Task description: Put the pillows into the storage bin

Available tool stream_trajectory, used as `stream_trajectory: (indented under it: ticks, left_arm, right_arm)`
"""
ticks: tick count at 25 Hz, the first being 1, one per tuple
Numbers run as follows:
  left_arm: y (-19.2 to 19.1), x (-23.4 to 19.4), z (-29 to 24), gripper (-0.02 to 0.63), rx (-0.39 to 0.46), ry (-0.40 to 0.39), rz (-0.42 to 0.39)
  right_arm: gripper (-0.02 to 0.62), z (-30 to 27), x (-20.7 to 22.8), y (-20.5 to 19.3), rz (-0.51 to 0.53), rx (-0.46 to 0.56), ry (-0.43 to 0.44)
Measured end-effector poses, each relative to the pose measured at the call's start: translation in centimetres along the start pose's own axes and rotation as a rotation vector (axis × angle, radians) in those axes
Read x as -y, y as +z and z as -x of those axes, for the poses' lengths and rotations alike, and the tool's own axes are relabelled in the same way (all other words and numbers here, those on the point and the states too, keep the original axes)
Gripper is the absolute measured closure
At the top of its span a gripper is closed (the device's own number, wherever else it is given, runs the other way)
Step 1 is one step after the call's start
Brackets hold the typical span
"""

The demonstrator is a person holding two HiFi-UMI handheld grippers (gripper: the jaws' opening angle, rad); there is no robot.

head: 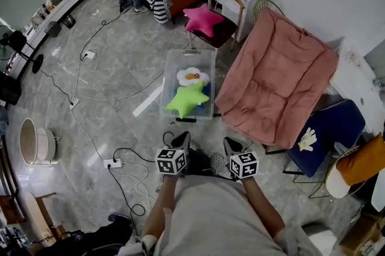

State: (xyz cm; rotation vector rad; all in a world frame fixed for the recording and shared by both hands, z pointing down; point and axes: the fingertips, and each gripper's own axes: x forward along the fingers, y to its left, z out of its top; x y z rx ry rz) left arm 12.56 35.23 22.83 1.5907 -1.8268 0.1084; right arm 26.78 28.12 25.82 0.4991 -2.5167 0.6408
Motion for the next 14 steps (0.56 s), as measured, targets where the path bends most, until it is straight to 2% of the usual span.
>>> stream_trajectory:
  ticks: [8, 14]
  left_arm:
    - [-0.7, -0.3, 0.0, 0.591, -0.022, 0.003, 0.002]
    - [-0.9, -0.7, 0.0, 0.591, -0.007, 0.012, 0.006]
  right_arm:
    - [0.597, 0.0, -0.3, 0.0, 0.004, -0.001, 0.002]
    - [0.597, 0.2, -0.3, 0.0, 0.014, 0.017, 0.006]
